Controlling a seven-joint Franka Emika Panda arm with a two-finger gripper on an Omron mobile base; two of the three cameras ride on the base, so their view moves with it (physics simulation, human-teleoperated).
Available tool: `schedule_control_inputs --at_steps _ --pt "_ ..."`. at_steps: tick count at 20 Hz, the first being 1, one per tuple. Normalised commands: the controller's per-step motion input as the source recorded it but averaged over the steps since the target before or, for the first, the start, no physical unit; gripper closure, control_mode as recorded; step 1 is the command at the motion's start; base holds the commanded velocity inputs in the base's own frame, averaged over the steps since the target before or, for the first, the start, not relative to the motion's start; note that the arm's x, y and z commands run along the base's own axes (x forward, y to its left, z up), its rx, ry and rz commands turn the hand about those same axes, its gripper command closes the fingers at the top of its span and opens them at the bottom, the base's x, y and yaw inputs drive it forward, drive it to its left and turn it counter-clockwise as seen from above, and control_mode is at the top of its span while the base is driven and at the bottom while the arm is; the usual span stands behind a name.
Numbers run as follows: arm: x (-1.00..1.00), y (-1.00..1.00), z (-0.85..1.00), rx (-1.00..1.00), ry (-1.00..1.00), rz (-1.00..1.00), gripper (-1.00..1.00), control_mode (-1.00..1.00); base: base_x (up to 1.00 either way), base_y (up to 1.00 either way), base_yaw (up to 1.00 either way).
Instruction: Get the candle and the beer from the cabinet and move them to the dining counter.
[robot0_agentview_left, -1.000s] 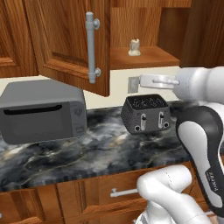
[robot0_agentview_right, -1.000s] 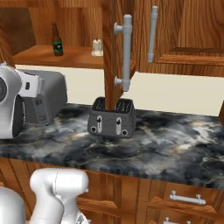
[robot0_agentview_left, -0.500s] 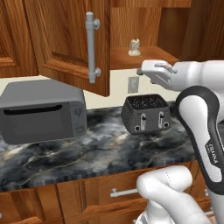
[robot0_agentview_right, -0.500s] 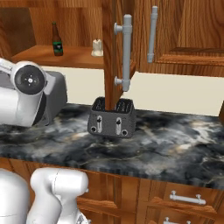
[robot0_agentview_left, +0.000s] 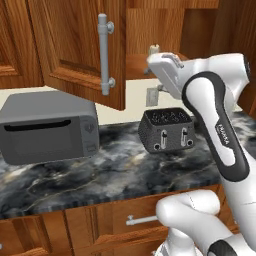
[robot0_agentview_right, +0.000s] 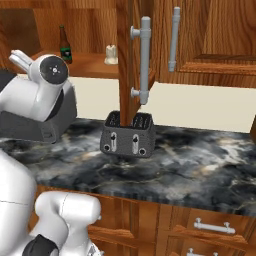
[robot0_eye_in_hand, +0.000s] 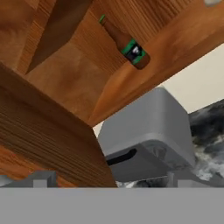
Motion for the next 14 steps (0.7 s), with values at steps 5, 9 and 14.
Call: schedule_control_inputs --at_steps 5,9,14 --pt "0.53 0.25 -0.11 0.13 0.11 0.00 -1.00 -1.00 0.00 0.00 0.00" --pt "0.46 0.30 -0.11 0.12 0.10 0.00 -1.00 -1.00 0.00 0.00 0.00" --pt "0.41 0.36 -0.10 0.09 0.13 0.03 -1.00 -1.00 0.00 0.00 0.00"
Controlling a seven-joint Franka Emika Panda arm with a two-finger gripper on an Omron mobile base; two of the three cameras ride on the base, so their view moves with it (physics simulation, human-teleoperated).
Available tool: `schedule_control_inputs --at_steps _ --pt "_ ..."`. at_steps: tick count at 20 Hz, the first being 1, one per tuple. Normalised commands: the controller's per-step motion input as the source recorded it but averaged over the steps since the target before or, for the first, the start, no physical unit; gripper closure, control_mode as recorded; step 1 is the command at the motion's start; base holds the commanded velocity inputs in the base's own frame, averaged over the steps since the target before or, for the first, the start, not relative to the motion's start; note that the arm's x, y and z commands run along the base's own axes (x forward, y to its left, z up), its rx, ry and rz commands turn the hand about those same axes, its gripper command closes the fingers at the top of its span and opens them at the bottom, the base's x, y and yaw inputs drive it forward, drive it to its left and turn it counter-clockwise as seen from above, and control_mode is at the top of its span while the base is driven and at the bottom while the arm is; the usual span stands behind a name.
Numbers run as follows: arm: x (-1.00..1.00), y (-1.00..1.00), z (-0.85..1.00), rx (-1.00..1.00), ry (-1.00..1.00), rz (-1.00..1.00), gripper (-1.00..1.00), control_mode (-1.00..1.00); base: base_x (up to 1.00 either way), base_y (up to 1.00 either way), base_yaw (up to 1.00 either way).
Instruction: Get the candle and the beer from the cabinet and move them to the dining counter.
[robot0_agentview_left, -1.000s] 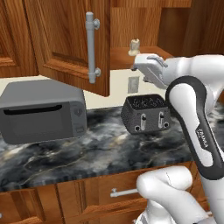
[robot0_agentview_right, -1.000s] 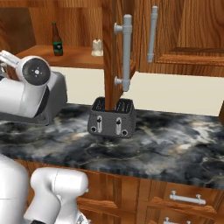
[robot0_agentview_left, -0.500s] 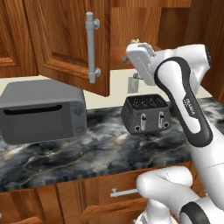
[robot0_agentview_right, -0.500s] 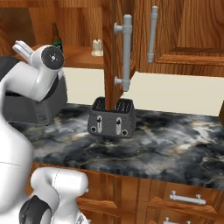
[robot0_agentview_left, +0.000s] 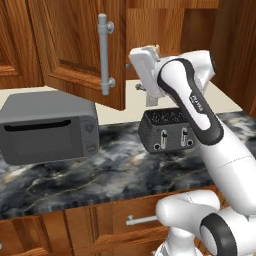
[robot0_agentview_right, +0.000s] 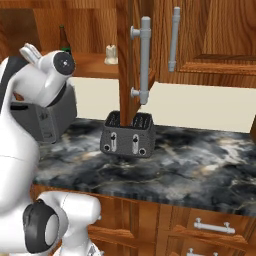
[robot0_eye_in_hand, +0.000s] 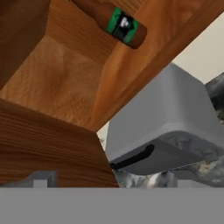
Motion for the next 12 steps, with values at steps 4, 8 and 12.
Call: schedule_control_inputs --at_steps 4,8,12 --pt "0.23 0.59 0.00 0.06 0.14 0.15 -1.00 -1.00 0.00 0.00 0.00" --pt "0.07 0.69 0.00 0.02 0.10 0.20 -1.00 -1.00 0.00 0.00 0.00" --pt "-0.38 0.61 0.00 0.00 0.00 0.27 -1.00 -1.00 0.00 0.00 0.00"
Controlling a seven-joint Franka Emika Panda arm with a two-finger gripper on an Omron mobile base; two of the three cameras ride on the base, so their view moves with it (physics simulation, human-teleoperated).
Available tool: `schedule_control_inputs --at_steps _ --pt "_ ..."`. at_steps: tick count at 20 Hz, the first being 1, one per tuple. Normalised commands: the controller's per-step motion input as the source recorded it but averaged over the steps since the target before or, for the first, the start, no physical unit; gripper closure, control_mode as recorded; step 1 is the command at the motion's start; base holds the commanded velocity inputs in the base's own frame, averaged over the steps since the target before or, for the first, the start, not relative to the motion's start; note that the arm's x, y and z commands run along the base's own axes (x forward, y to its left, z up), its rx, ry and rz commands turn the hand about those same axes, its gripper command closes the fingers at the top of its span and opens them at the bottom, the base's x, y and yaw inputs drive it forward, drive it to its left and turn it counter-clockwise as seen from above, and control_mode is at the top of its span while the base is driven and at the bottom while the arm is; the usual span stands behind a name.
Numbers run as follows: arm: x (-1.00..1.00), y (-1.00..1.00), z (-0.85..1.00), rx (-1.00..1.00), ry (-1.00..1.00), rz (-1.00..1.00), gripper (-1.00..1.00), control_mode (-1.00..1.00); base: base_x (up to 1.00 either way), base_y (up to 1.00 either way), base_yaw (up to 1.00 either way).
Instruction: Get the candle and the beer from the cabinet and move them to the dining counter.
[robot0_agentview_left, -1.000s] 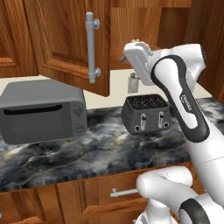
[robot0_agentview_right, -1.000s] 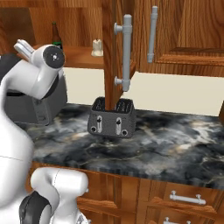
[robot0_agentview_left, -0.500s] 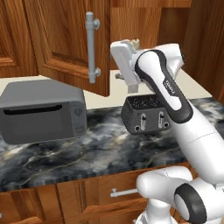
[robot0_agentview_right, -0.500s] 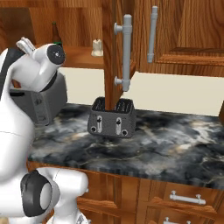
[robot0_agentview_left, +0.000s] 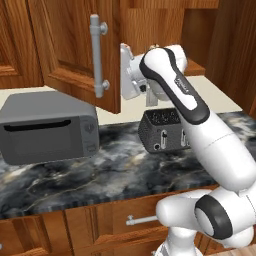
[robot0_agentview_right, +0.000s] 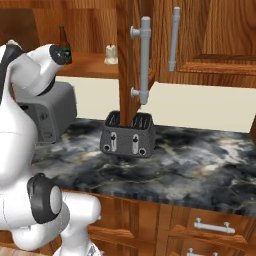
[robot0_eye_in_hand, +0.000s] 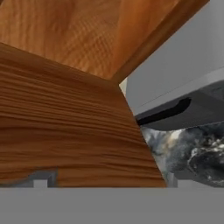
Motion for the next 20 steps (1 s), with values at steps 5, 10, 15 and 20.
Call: schedule_control_inputs --at_steps 5,10,15,20 --pt "-0.49 0.69 0.00 0.00 0.00 0.24 -1.00 -1.00 0.00 0.00 0.00" --pt "-0.39 0.76 0.00 0.00 -0.01 0.18 -1.00 -1.00 0.00 0.00 0.00" --pt "-0.34 0.85 -0.01 -0.06 -0.09 0.04 -1.00 -1.00 0.00 0.00 0.00" --pt "-0.21 0.80 -0.01 -0.07 -0.06 0.00 -1.00 -1.00 0.00 0.00 0.00"
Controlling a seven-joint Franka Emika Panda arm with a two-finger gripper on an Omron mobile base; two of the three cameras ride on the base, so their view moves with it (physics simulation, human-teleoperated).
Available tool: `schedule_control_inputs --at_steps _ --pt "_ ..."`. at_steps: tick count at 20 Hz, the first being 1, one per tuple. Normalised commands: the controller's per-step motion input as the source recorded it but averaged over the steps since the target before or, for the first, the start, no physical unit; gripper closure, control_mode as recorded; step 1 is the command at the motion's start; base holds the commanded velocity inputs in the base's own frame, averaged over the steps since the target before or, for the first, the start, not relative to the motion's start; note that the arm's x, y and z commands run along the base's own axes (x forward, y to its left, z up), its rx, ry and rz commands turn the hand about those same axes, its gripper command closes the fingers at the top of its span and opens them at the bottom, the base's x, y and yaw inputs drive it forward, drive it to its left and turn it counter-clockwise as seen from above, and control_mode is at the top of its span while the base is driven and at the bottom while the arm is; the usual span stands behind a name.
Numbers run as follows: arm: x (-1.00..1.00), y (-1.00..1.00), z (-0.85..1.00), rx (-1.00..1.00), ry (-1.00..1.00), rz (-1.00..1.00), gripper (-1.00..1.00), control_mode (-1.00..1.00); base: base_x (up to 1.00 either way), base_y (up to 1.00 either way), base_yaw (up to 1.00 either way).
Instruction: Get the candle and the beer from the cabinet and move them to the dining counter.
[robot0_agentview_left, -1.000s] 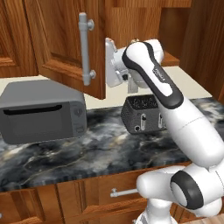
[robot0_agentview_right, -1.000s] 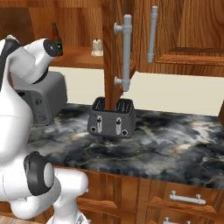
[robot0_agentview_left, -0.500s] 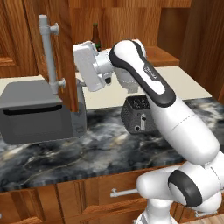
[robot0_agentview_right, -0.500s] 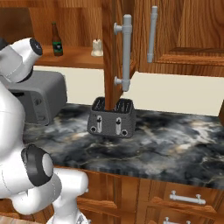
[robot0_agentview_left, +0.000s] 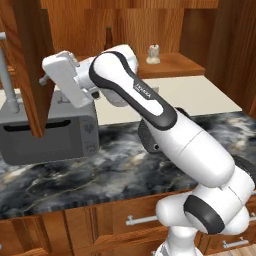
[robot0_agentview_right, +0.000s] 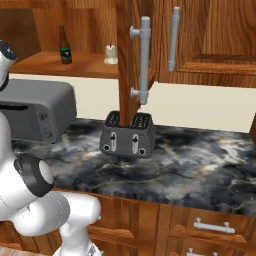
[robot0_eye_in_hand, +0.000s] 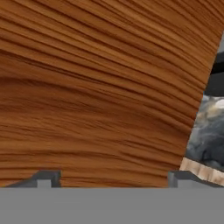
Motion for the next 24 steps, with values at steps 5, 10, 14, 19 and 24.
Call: schedule_control_inputs --at_steps 5,10,14,19,24 --pt "0.00 0.19 -0.12 -0.12 0.06 0.00 -1.00 -1.00 0.00 0.00 0.00" --pt "-0.36 -0.36 -0.19 -0.30 -0.37 -0.06 -1.00 -1.00 0.00 0.00 0.00" --pt "-0.39 -0.94 -0.36 -0.26 -0.28 -0.24 -1.00 -1.00 0.00 0.00 0.00" --pt "-0.11 -1.00 -0.34 -0.19 -0.15 -0.30 -1.00 -1.00 0.00 0.00 0.00" --pt "0.00 -1.00 -0.15 -0.15 -0.06 -0.28 -1.00 -1.00 0.00 0.00 0.00"
